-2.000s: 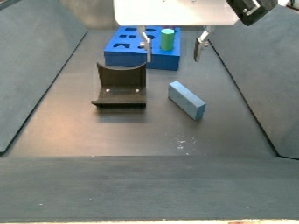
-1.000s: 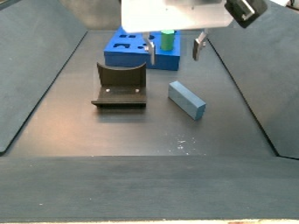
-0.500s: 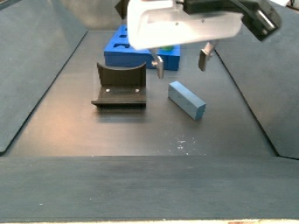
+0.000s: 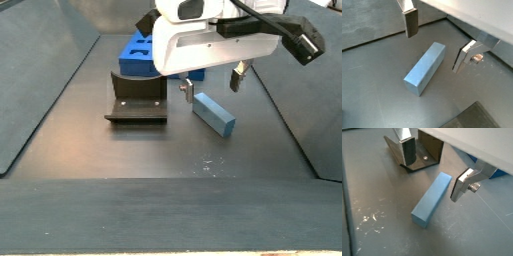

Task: Pick up the rectangle object. Move up. Place the rectangle object on the fixture. Regrasp the rectangle object. Move to above the board. Insert the rectangle object.
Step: Pick up the rectangle object.

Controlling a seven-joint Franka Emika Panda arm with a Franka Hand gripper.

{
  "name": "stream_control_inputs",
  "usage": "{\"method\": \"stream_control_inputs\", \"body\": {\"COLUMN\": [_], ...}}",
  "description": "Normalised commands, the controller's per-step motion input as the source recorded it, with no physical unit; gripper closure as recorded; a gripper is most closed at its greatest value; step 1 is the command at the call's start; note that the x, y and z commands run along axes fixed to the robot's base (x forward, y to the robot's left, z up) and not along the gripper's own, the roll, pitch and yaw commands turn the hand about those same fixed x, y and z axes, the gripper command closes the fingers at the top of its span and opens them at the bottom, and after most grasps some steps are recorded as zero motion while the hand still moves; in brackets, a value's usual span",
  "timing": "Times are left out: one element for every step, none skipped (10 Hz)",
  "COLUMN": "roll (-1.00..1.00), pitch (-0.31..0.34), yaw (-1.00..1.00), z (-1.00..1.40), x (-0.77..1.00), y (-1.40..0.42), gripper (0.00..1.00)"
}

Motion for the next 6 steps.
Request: {"method": "stream_control_inputs", "body": {"roll": [-0.18, -0.03, -0.43, -0.49, -0.18, 0.00], "pitch": [-0.066, 0.000, 0.000, 0.100, 0.034, -0.031], "yaw": [0.07, 0.00, -0.11, -0.10, -0.04, 0.00], "z": [-0.90, -0.02, -0.45, -0.57, -0.13, -0.12], "x": [0.00, 0.00, 0.41, 0.61, 0.13, -0.04], "y": [-0.17, 0.00, 0.04, 0.15, 0.03, 0.00], "gripper": [0.00, 0.00, 0.00, 0.00, 0.00, 0.00]}}
